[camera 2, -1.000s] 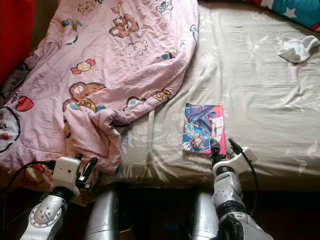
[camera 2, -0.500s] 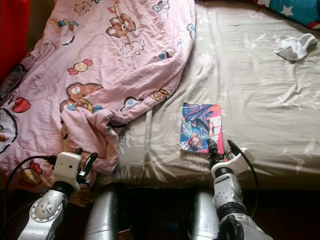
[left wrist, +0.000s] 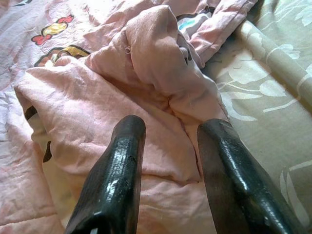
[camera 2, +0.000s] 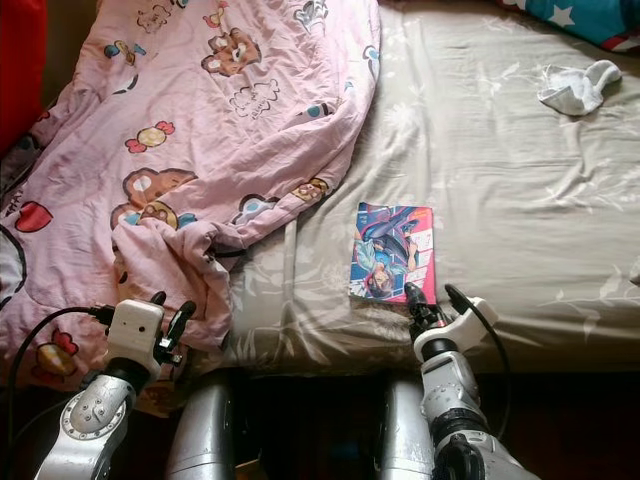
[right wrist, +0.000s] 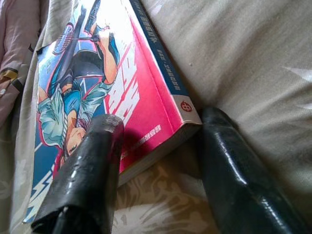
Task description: Clean up the room
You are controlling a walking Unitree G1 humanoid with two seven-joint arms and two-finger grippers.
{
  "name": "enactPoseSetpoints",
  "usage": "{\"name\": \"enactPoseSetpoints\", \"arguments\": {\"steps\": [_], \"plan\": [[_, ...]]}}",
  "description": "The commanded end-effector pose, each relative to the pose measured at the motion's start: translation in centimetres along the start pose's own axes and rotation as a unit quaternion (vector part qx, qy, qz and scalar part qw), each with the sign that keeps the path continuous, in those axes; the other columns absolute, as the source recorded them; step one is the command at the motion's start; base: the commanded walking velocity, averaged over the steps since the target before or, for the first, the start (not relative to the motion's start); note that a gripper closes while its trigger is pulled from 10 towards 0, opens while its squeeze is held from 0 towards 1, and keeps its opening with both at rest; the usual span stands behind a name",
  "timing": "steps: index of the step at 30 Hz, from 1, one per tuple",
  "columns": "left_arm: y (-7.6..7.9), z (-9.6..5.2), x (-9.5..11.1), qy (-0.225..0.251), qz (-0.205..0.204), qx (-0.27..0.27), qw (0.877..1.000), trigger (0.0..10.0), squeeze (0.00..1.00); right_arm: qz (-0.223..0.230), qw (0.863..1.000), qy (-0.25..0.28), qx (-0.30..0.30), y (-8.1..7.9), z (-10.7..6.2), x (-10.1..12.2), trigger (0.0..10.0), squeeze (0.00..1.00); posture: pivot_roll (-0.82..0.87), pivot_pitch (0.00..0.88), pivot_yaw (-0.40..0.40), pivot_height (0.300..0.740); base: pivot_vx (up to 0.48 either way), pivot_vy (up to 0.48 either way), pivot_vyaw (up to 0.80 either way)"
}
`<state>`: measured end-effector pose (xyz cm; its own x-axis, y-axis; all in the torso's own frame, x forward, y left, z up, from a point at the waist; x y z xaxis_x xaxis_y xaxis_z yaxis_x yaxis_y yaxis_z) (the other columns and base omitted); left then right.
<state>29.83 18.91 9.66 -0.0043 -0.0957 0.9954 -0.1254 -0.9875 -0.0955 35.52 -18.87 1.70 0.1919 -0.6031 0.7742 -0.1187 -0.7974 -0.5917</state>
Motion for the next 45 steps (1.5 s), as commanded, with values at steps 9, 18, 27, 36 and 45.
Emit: {"name": "enactPoseSetpoints", "arguments": {"steps": [9,18,27,36,45], "plan": [[-0.1,-0.2,-1.0,-0.021,0.003,-0.004,1.000,10.0,0.00,0.008,0.995,-0.081,0.049,-2.3,-1.1,-5.3,0.0,0.00,0.16,0.281,0.125,0.562,0.000,0.000,0.00],[0.0,-0.2,-1.2,-0.025,0.003,-0.008,1.000,10.0,0.00,0.003,0.996,-0.061,0.067,-3.0,-1.0,-5.1,0.0,0.00,0.16,0.273,0.126,0.562,0.000,0.000,0.00],[0.0,0.3,-1.4,-0.024,0.002,-0.005,1.000,10.0,0.00,-0.049,0.993,0.007,0.108,-5.2,-0.1,-2.6,0.0,0.00,0.14,0.258,0.116,0.562,0.000,0.000,0.00],[-0.1,1.0,-1.9,-0.022,-0.004,0.011,1.000,10.0,0.00,-0.133,0.976,0.091,0.145,-7.1,-0.4,0.1,10.0,0.00,0.10,0.213,0.081,0.562,0.000,0.000,0.00],[0.4,1.6,-2.2,-0.013,-0.026,0.031,0.999,10.0,0.00,-0.233,0.957,0.143,0.092,-6.4,-1.2,2.7,10.0,0.00,0.04,0.177,0.019,0.562,0.000,0.000,0.00]]}}
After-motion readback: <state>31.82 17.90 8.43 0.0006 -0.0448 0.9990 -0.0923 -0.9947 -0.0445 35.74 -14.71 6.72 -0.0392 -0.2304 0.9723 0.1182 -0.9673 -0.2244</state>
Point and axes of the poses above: a point about 5 cm out from each wrist's last joint towards the gripper, its own z axis pointing out of the wrist towards the gripper, its own x axis along the axis of the wrist's last joint, y = z × x, the point moved 4 cm from there along z, pointing out of the wrist towards the gripper, and after that the axes turned 11 degrees about -z, right-handed, at the moved point
